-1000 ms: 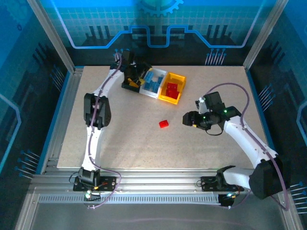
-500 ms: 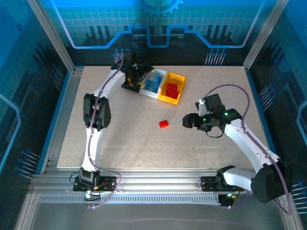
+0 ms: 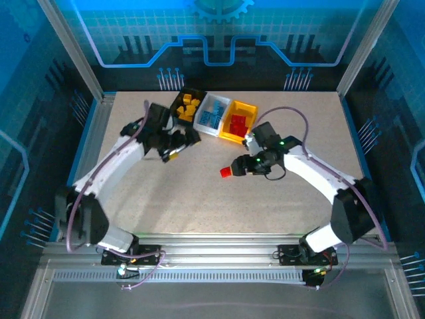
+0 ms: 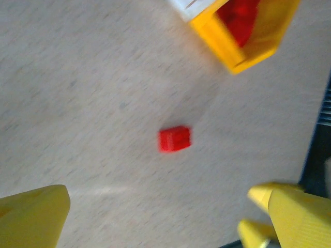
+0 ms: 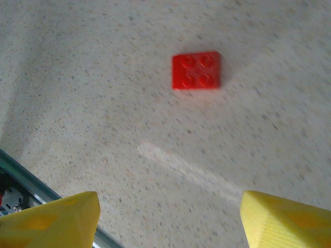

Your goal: Sort the legos into containers by color

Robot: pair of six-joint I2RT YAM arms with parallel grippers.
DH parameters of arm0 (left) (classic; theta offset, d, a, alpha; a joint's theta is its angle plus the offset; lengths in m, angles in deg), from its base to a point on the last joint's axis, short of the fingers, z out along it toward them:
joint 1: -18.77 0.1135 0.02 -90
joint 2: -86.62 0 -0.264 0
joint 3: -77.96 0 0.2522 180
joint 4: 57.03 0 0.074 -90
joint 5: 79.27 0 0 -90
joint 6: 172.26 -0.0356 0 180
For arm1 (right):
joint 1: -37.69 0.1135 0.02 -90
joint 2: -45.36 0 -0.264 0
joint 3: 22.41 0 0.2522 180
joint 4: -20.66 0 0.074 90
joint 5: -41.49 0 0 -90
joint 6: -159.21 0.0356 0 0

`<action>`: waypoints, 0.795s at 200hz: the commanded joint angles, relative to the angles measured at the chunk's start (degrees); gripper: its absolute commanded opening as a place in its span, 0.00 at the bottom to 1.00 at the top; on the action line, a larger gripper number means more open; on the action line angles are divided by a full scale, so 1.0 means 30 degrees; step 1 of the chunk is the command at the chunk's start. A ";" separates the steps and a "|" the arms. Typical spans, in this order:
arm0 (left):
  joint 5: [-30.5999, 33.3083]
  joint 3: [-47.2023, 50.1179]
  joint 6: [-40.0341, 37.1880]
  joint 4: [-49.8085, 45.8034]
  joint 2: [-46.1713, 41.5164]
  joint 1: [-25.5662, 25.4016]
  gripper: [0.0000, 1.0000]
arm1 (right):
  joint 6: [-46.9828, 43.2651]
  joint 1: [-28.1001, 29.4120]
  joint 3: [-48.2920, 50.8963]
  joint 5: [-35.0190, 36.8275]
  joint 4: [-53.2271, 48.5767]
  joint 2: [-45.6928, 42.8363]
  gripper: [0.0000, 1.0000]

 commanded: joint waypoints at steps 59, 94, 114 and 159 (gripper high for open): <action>-0.0077 0.6623 -0.0364 -0.3144 -0.7345 -0.0189 0.99 | -0.0878 0.3439 -0.7007 0.3355 -0.3762 0.5836 0.75; -0.0610 0.7685 -0.0418 -0.3991 -0.9338 -0.0162 0.99 | 0.0492 0.4011 -0.8266 0.3409 -0.4560 0.6892 0.78; -0.1004 0.8117 -0.0667 -0.4141 -1.0663 -0.0160 0.99 | 0.1594 0.4095 -0.8361 0.3522 -0.4952 0.7244 0.80; -0.1950 0.8819 -0.1359 -0.3982 -1.1755 -0.0160 0.99 | 0.3466 0.4532 -0.7477 0.4997 -0.5207 0.6792 0.87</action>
